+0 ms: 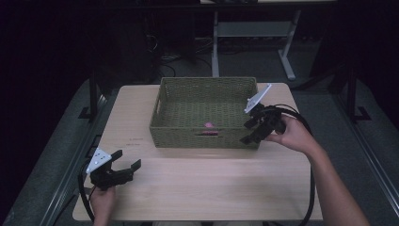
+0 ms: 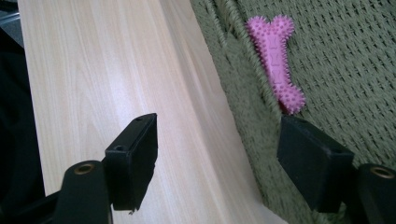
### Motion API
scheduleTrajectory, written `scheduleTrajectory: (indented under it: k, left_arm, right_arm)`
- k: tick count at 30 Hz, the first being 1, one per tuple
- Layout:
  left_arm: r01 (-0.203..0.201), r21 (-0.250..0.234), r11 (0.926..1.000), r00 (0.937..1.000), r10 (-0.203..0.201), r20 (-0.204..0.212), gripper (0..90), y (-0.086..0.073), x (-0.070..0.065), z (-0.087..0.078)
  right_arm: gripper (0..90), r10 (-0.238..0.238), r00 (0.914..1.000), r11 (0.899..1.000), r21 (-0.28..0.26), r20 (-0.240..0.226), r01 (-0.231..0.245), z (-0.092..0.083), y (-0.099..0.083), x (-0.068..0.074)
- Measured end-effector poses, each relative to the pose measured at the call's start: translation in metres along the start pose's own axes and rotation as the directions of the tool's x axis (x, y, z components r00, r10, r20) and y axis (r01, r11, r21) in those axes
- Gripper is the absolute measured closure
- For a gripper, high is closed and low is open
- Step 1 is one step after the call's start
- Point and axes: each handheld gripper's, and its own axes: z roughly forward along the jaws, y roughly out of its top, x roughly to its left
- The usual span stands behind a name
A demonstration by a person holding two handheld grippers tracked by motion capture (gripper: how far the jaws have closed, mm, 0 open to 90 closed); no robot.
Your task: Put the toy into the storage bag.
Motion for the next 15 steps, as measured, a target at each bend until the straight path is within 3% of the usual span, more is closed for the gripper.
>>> scheduleTrajectory:
  k: [15]
  left_arm:
    - [-0.004, 0.005, 1.0000, 1.0000, 0.004, 0.000, 12.8, 0.000, -0.001, 0.001]
  right_arm:
    - [28.7, 0.029, 0.9996, 1.000, -0.009, 0.000, -0.029, 0.007, -0.031, 0.011]
